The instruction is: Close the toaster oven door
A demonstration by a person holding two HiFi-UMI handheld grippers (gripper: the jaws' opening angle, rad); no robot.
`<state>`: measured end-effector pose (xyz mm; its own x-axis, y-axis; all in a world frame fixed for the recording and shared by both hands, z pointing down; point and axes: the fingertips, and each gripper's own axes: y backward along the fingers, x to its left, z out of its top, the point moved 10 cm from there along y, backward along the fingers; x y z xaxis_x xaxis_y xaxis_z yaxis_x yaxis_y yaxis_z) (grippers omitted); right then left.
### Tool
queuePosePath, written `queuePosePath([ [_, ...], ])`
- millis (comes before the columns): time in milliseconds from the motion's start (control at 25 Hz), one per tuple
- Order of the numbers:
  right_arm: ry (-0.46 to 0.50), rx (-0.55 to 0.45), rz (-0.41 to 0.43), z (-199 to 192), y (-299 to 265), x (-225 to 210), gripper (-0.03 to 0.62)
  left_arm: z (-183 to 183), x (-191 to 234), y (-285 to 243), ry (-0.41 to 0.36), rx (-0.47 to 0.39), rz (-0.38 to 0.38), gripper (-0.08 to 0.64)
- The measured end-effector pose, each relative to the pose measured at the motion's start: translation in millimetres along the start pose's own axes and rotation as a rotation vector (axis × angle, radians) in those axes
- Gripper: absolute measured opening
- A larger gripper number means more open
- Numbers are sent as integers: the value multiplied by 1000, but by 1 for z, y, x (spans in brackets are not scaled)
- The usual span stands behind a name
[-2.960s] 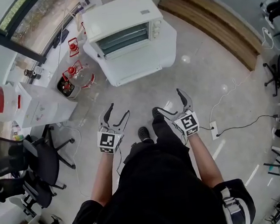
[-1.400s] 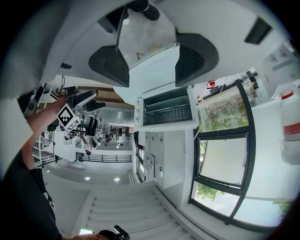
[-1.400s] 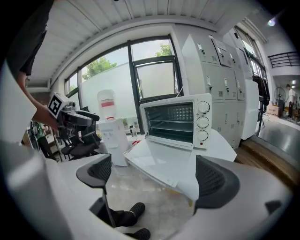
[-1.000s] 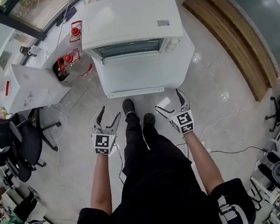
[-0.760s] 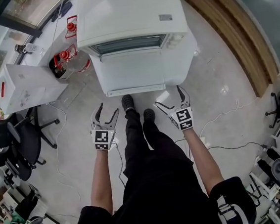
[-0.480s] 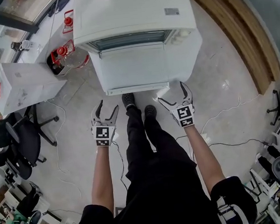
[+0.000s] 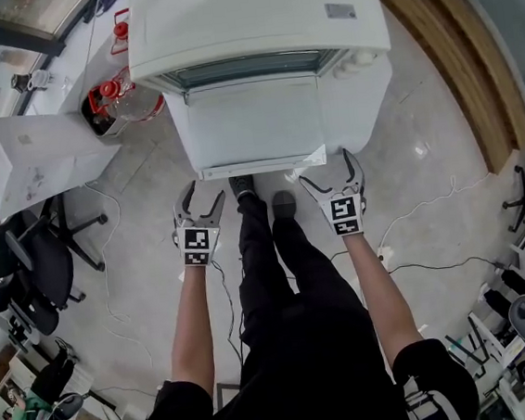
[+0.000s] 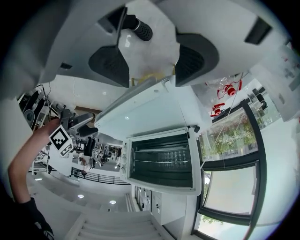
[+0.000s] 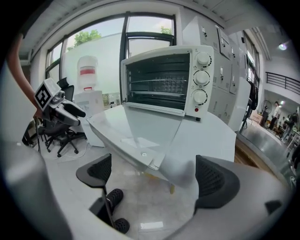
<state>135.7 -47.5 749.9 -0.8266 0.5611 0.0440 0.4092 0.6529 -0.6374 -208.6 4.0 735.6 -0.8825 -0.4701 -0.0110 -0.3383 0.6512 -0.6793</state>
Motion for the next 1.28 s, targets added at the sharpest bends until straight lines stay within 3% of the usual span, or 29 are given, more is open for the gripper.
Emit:
queuePosePath([
  [560, 4, 40, -120, -10, -17, -2, 572, -12, 14, -32, -18, 16, 32, 290],
  [1000, -32, 26, -146, -4, -21, -4, 565, -8, 21, -37, 27, -13, 25, 290],
  [1280, -88, 7, -108, -1, -14, -6, 545, -2, 18, -27, 57, -34, 43, 290],
])
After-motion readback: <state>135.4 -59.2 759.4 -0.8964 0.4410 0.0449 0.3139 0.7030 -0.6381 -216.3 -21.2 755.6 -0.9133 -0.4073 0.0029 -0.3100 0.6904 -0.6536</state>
